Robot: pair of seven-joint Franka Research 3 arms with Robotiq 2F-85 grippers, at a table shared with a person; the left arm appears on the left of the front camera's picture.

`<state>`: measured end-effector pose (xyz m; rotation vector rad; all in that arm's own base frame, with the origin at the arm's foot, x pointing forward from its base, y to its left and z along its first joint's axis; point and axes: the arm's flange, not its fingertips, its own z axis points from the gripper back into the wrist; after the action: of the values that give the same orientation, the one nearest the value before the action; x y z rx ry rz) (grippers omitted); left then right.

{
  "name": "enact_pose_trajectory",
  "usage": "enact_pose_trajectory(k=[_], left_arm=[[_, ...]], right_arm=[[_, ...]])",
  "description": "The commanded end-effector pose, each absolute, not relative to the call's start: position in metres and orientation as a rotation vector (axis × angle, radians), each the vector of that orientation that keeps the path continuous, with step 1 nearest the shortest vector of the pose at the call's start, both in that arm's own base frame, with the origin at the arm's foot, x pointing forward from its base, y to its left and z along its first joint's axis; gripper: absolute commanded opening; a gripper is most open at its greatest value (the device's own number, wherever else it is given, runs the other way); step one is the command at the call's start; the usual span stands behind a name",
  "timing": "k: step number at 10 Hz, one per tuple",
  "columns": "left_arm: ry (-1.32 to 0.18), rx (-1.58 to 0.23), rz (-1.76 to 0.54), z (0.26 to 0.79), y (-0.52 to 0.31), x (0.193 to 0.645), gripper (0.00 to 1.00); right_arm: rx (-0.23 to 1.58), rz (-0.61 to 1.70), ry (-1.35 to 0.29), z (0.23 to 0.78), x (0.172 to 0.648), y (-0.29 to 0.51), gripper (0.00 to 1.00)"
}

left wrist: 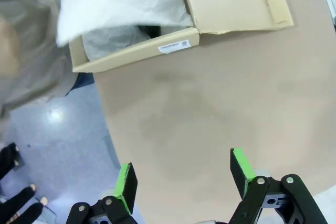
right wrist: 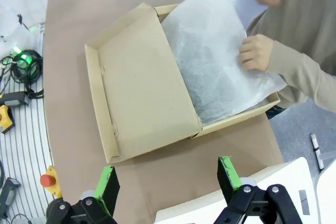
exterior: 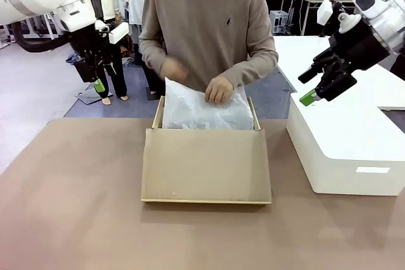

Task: Pack the shoes into the box.
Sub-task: Close the Shoes Box.

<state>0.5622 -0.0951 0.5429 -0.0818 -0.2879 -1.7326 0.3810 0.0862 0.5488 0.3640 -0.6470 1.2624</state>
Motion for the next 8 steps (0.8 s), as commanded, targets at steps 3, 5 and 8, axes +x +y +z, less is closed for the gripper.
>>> enact_pose_trajectory(k=[3, 5, 8], left_arm=[[-0.287, -0.149, -1.692, 0.5461, -0.0926, 0.5637, 0.15], [-0.288, -0.172, -1.701, 0.5453, -0.0934, 0.5637, 0.0], [-0.286, -0.199, -1.712, 0.544, -0.0937, 0.5642, 0.0]], right_arm=[[0.387, 1.284, -0.672, 0.5493, 0.3832, 0.0856, 1.0], [0.387, 1.284, -0.672, 0.5493, 0.3832, 0.0856, 1.0], [0.387, 1.284, -0.672, 0.5493, 0.3832, 0.0856, 1.0]])
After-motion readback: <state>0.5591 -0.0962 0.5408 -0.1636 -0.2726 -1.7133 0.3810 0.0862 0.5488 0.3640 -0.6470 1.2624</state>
